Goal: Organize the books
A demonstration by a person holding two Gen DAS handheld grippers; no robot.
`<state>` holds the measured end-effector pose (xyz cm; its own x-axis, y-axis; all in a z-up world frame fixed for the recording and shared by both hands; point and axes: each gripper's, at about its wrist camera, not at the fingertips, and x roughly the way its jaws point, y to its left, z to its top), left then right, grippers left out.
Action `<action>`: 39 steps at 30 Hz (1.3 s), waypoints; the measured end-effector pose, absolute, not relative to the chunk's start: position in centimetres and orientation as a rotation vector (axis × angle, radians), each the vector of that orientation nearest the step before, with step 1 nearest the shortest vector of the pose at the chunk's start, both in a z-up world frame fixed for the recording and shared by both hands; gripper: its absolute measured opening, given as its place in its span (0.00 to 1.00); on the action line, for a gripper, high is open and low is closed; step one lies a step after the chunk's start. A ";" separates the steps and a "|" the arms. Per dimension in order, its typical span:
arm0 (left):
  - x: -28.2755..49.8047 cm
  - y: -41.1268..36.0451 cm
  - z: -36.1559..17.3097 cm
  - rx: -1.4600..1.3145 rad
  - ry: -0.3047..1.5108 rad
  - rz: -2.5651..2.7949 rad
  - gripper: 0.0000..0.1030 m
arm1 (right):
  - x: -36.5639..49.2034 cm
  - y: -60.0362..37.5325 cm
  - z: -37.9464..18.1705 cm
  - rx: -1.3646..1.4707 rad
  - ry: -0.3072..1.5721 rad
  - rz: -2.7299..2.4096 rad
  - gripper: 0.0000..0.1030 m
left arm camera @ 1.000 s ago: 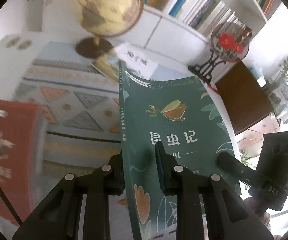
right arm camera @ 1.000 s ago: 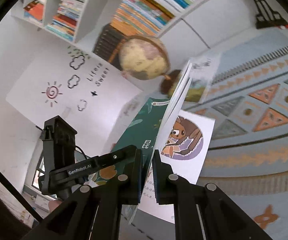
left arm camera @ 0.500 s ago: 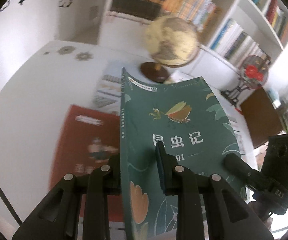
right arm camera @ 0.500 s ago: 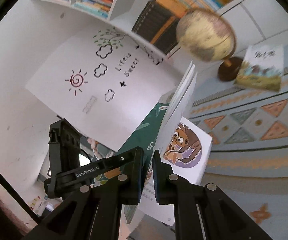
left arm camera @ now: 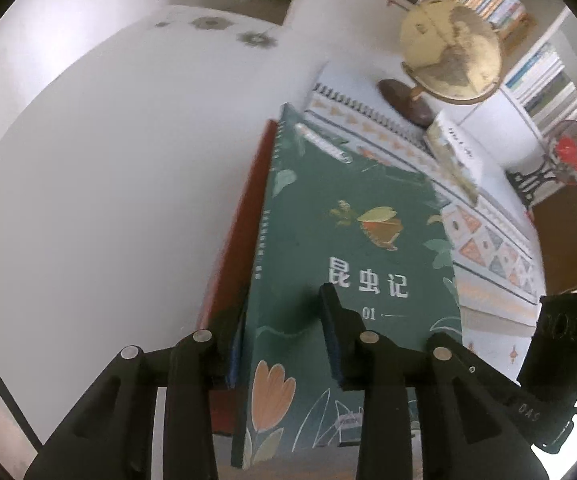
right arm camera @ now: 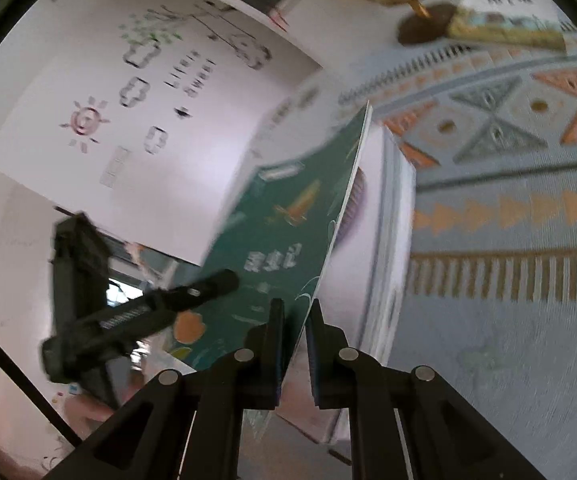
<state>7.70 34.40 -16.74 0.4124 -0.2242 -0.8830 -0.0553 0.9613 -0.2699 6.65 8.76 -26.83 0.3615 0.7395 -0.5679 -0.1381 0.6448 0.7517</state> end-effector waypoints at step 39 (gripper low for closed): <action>14.9 25.1 -9.6 0.056 0.975 -0.102 0.67 | 10.2 -7.6 -24.6 0.860 0.855 0.268 0.51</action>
<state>14.94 25.10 -9.64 0.5572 -0.0610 -0.8281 0.1114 0.9938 0.0017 10.24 -7.63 -24.60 0.6477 0.5271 -0.5502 0.1186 0.6436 0.7561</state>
